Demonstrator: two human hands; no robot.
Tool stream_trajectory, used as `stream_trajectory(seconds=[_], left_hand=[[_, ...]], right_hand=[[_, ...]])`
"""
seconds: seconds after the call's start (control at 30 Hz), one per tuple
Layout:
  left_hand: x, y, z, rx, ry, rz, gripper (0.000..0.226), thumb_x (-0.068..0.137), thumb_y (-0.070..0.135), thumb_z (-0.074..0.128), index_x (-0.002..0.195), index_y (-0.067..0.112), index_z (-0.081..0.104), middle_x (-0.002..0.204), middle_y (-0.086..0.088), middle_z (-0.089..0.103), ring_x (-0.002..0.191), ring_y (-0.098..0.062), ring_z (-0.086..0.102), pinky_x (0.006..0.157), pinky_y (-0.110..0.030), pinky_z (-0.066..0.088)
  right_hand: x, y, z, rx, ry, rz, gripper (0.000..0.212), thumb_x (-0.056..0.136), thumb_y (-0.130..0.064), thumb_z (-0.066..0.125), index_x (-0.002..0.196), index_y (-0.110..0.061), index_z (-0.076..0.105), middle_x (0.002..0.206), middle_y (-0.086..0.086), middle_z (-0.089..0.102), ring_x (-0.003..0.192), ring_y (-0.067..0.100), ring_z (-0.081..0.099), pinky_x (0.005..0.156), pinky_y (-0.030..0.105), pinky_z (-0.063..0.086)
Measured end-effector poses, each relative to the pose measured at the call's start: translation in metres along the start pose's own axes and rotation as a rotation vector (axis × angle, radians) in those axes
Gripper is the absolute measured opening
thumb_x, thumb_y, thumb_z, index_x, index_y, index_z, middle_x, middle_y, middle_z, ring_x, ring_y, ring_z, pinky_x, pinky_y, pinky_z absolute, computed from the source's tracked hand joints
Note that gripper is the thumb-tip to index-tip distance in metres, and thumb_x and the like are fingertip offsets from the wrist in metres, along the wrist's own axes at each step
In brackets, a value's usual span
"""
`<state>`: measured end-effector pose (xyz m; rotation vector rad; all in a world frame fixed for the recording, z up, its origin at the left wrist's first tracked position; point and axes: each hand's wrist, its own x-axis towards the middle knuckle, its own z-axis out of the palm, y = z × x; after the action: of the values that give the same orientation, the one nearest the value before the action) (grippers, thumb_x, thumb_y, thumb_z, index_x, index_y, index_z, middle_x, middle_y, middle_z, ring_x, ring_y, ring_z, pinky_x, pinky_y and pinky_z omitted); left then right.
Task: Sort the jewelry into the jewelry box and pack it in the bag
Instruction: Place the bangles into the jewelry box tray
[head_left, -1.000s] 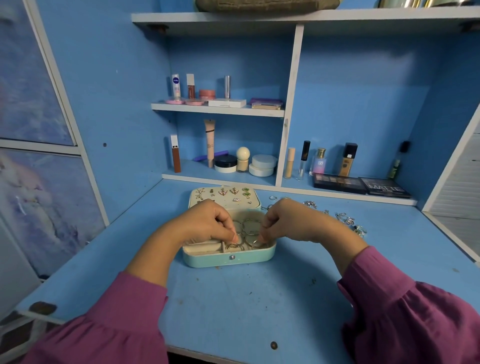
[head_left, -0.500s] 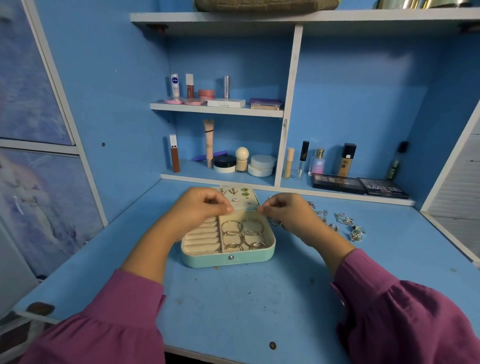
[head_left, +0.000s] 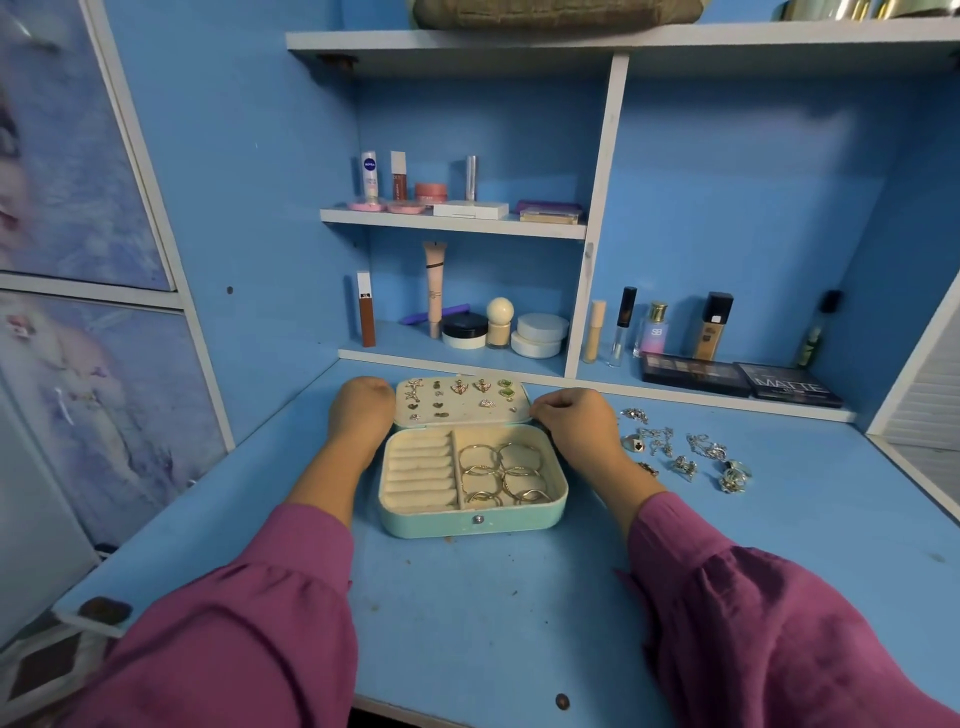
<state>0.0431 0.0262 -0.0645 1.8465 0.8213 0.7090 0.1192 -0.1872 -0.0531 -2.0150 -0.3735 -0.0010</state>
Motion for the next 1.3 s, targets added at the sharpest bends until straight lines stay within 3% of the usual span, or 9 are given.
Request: stream_trajectory(seconds=[0.13, 0.3, 0.53, 0.6, 0.73, 0.87, 0.93, 1.1, 1.3], left_hand=[[0.0, 0.0, 0.0, 0.158, -0.036, 0.04, 0.029, 0.09, 0.014, 0.045, 0.065, 0.015, 0.058, 0.069, -0.001, 0.058, 0.07, -0.02, 0.047, 0.064, -0.029, 0.037], [0.001, -0.001, -0.001, 0.148, -0.048, 0.065, 0.026, 0.096, 0.021, 0.047, 0.107, 0.018, 0.069, 0.107, 0.001, 0.066, 0.097, -0.021, 0.059, 0.082, -0.031, 0.045], [0.001, 0.0, -0.005, -0.032, -0.085, 0.034, 0.026, 0.096, 0.023, 0.049, 0.113, 0.02, 0.067, 0.115, 0.002, 0.066, 0.103, -0.019, 0.061, 0.093, -0.039, 0.05], [0.001, 0.001, -0.006, -0.19, -0.092, 0.016, 0.025, 0.096, 0.018, 0.049, 0.113, 0.018, 0.067, 0.115, 0.002, 0.067, 0.102, -0.017, 0.062, 0.088, -0.034, 0.052], [-0.005, 0.011, -0.01, -0.399, -0.064, 0.079, 0.024, 0.095, 0.008, 0.051, 0.11, 0.013, 0.069, 0.107, 0.006, 0.066, 0.096, -0.004, 0.06, 0.069, -0.009, 0.042], [-0.008, 0.014, -0.018, -0.518, -0.057, 0.089, 0.023, 0.09, 0.007, 0.06, 0.109, 0.014, 0.07, 0.103, 0.007, 0.069, 0.091, 0.003, 0.06, 0.078, -0.013, 0.041], [-0.009, 0.014, -0.021, -0.558, -0.058, 0.067, 0.02, 0.088, 0.008, 0.063, 0.106, 0.015, 0.07, 0.098, 0.007, 0.069, 0.077, 0.005, 0.056, 0.079, -0.017, 0.04], [-0.012, 0.012, -0.03, -0.655, -0.123, 0.028, 0.016, 0.086, 0.003, 0.063, 0.09, 0.017, 0.071, 0.081, 0.001, 0.066, 0.061, -0.008, 0.041, 0.049, -0.019, 0.032], [-0.019, 0.014, -0.036, -0.763, -0.245, 0.015, 0.015, 0.089, -0.001, 0.052, 0.094, 0.005, 0.065, 0.078, -0.002, 0.066, 0.055, -0.009, 0.042, 0.041, -0.017, 0.028]], right_hand=[[0.002, 0.0, 0.002, 0.011, 0.014, -0.006, 0.015, 0.089, -0.012, 0.06, 0.09, -0.008, 0.074, 0.087, 0.004, 0.069, 0.066, 0.006, 0.053, 0.055, 0.017, 0.041], [0.002, 0.002, 0.003, 0.009, 0.011, -0.02, 0.016, 0.09, -0.013, 0.06, 0.096, -0.008, 0.074, 0.092, 0.002, 0.069, 0.076, 0.009, 0.056, 0.068, 0.021, 0.041], [0.0, 0.002, 0.002, -0.02, -0.001, -0.033, 0.018, 0.092, -0.015, 0.058, 0.1, -0.008, 0.073, 0.096, 0.002, 0.069, 0.081, 0.01, 0.055, 0.069, 0.02, 0.04], [0.001, 0.002, 0.002, -0.007, -0.001, -0.026, 0.018, 0.092, -0.015, 0.058, 0.099, -0.009, 0.073, 0.095, 0.002, 0.069, 0.077, 0.009, 0.056, 0.062, 0.019, 0.041], [0.0, 0.002, 0.002, -0.001, -0.005, -0.025, 0.017, 0.092, -0.015, 0.058, 0.094, -0.011, 0.074, 0.087, -0.001, 0.067, 0.078, 0.011, 0.057, 0.063, 0.021, 0.041], [-0.001, 0.001, 0.0, 0.019, -0.01, -0.033, 0.014, 0.091, -0.016, 0.06, 0.093, -0.013, 0.073, 0.086, -0.005, 0.064, 0.08, 0.01, 0.056, 0.068, 0.023, 0.04], [-0.001, 0.001, -0.001, 0.043, -0.008, -0.036, 0.012, 0.091, -0.016, 0.06, 0.089, -0.014, 0.072, 0.085, -0.005, 0.065, 0.074, 0.008, 0.055, 0.063, 0.022, 0.041], [-0.005, 0.001, -0.005, 0.11, 0.004, -0.053, 0.012, 0.092, -0.018, 0.059, 0.083, -0.017, 0.068, 0.076, -0.007, 0.065, 0.068, 0.006, 0.056, 0.057, 0.019, 0.044], [-0.012, 0.002, -0.012, 0.119, -0.019, -0.12, 0.009, 0.091, -0.018, 0.061, 0.084, -0.018, 0.067, 0.078, -0.006, 0.068, 0.071, 0.005, 0.061, 0.057, 0.012, 0.046]])
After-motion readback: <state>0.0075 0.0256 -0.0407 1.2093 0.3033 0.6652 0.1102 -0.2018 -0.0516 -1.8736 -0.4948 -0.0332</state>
